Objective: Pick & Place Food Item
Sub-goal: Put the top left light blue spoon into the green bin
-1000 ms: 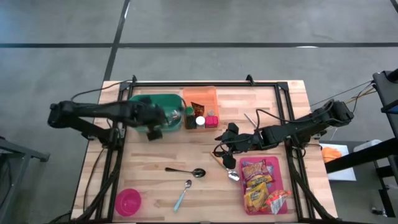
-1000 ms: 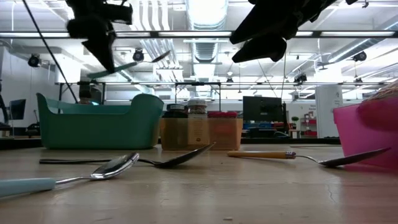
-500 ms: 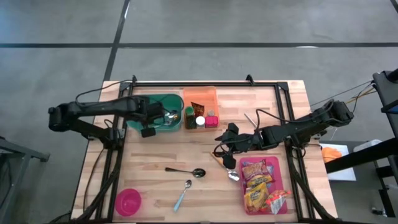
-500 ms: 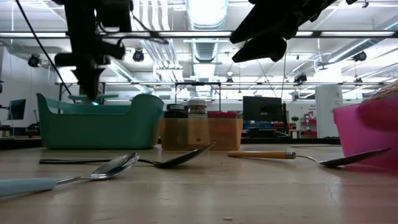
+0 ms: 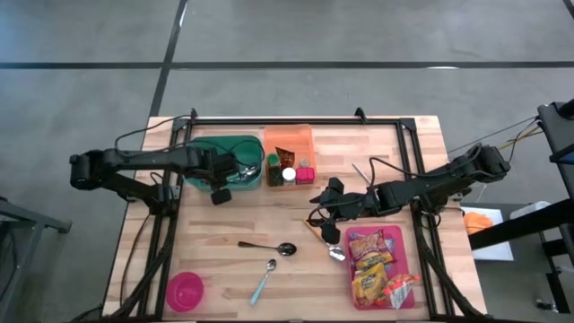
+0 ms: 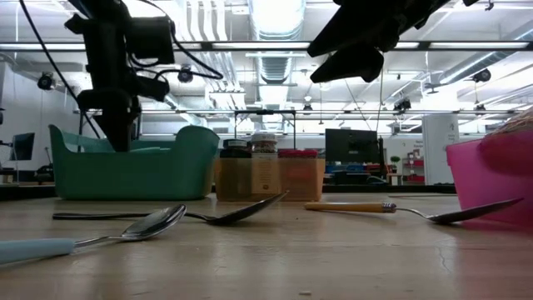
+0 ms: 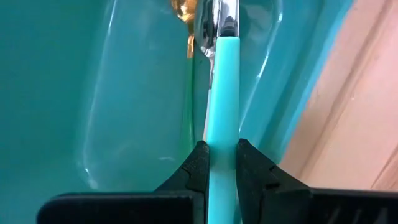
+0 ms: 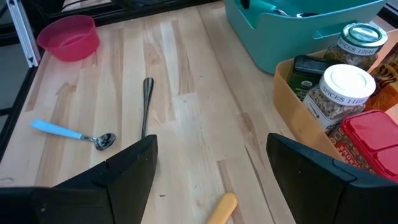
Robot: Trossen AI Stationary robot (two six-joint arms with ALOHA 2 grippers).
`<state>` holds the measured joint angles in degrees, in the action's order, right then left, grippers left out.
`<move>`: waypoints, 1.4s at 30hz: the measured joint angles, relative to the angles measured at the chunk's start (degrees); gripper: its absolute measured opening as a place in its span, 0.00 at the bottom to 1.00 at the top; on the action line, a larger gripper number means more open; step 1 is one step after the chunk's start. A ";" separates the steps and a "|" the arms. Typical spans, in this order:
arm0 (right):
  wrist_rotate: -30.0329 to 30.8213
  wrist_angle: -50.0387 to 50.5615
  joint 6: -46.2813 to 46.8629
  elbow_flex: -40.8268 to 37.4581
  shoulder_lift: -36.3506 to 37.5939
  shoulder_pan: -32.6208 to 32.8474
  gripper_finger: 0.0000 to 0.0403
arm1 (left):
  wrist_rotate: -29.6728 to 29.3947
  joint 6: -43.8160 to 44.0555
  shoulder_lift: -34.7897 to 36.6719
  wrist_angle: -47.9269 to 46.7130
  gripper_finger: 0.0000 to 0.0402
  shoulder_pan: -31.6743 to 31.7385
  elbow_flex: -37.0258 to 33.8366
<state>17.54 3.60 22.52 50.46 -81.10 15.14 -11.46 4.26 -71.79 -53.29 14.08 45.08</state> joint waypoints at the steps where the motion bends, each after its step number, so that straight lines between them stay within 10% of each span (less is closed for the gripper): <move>1: 0.00 -0.08 0.00 0.00 0.00 0.00 0.74 | 0.06 0.77 0.00 0.59 0.09 0.03 -0.42; 37: 0.04 -1.79 0.02 -0.11 0.00 0.00 0.74 | 7.16 10.81 -13.70 0.43 0.09 1.28 0.87; 42: 0.04 -1.77 0.01 -0.11 0.00 0.00 0.74 | 6.99 10.81 -13.70 -0.41 0.27 1.25 0.87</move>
<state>17.58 1.83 22.53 50.35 -81.10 15.14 -4.47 15.07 -85.49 -53.70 15.33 45.95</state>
